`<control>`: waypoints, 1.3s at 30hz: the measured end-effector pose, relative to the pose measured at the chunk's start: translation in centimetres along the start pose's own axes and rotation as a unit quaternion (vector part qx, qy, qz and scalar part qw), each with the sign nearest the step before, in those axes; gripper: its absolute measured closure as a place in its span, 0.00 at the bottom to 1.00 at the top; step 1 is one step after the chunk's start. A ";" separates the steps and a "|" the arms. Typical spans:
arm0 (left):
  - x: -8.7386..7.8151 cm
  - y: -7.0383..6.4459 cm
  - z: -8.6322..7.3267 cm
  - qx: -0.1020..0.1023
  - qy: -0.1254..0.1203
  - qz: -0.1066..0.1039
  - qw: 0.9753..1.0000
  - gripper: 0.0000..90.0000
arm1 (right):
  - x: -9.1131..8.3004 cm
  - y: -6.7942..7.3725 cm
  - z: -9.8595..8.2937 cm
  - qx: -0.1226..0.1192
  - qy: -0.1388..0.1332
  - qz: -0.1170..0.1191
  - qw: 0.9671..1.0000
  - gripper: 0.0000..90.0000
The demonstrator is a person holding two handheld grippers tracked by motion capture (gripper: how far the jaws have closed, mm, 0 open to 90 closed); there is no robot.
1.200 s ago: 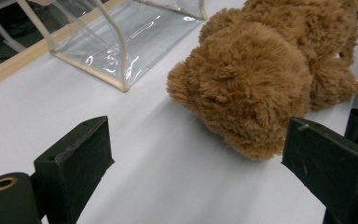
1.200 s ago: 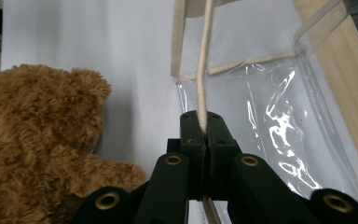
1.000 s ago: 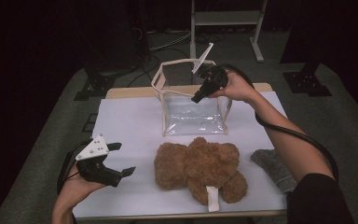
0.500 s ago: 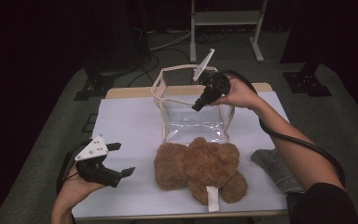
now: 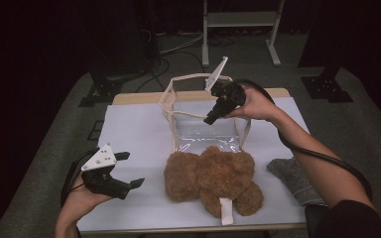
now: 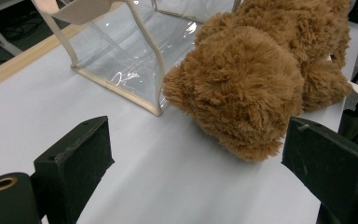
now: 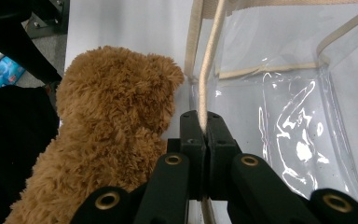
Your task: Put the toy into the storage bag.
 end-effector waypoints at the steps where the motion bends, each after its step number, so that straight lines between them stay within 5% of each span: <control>1: 0.0 0.0 0.0 0.000 0.000 0.000 1.000 0.08 | 0.0 -0.1 0.0 0.002 -0.001 -0.001 1.000 0.97; 4: 0.0 0.0 -0.1 -0.001 0.000 0.000 1.000 0.08 | -0.1 -0.3 -0.2 0.010 -0.006 0.003 1.000 0.93; 12: 0.3 0.0 -0.2 0.000 0.005 -0.003 1.000 0.08 | -1.7 -0.9 -0.1 0.035 -0.049 -0.014 0.998 0.55; 21: 0.4 -0.1 -0.1 0.002 0.007 -0.003 1.000 0.08 | -3.8 -0.5 0.0 0.036 -0.076 -0.040 0.996 0.44; 29: 0.5 -0.3 -0.1 0.004 0.005 -0.005 1.000 0.08 | -4.9 1.5 0.6 0.016 -0.092 -0.058 0.994 0.37; 39: 0.7 -0.3 -0.3 -0.004 0.006 -0.004 1.000 0.08 | -3.7 5.6 0.5 -0.015 -0.092 -0.043 0.995 0.34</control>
Point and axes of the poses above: each handheld gripper's, and its own axes: x roughly forward along the jaws, z roughly out of its top, y roughly to its left, the point moved 8 cm from there along x, roughly forward along the jaws, and after that the axes turned 2 degrees about y, right-handed, at the moved point
